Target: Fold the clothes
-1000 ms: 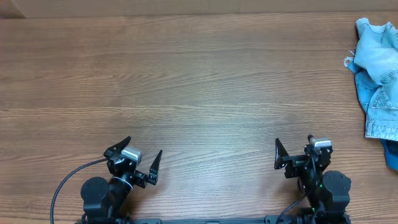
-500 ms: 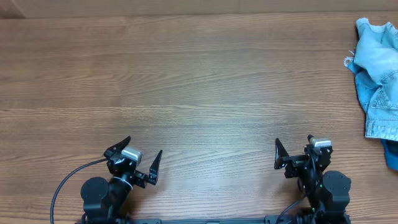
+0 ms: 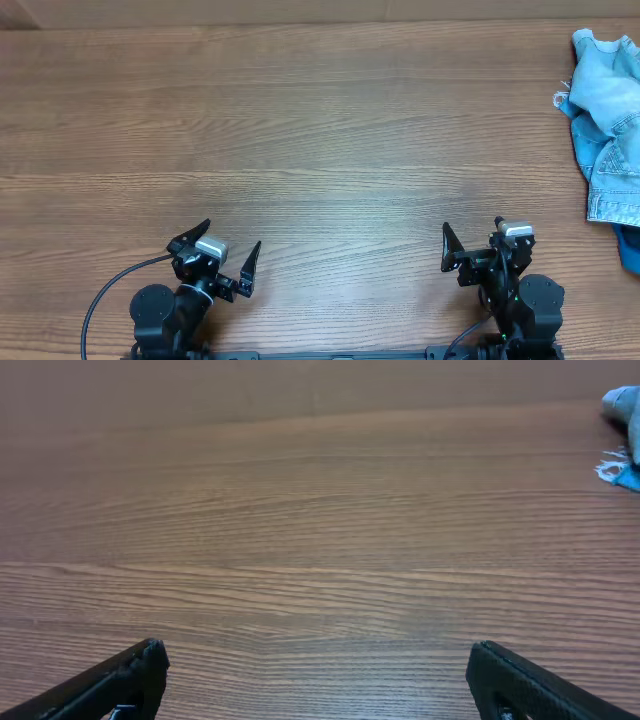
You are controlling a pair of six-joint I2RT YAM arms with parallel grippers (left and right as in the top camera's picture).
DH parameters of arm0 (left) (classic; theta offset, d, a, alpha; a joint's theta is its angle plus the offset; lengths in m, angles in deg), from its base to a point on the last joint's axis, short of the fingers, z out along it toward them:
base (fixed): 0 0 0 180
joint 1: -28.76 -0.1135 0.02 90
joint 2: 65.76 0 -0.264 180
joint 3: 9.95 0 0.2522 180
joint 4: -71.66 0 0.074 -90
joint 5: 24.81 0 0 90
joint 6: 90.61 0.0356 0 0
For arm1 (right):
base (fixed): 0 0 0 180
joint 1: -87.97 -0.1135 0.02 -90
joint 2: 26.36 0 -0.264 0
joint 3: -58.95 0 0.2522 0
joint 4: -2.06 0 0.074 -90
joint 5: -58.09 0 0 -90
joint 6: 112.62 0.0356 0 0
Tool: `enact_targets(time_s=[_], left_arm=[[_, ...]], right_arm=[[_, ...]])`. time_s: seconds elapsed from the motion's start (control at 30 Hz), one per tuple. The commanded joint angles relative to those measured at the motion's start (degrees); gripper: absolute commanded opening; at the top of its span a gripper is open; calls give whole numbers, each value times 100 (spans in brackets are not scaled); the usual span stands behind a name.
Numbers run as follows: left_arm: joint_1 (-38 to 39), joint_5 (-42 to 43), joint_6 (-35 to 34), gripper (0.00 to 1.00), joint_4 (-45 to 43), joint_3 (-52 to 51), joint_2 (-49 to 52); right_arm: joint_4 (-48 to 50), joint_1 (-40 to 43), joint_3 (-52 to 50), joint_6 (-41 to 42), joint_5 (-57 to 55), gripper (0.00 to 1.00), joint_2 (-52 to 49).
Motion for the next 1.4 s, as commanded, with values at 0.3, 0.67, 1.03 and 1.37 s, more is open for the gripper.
enact_targets(time_s=[0.3,0.67,1.03,1.37], left_arm=[[37,-15,-35,100,-20,-68,44],[37,-15,-31,100,-28,-68,44],[37,1003,-922,100,-1408,205,44],[37,455,-846,100,-426,2710,1759]], right_arm=[[417,13,-42,42,732,100,68],[988,13,-42,225,2365,100,68],[761,13,708,1593,1558,100,-258],[-1445,13,3912,1578,238,100,-3453]])
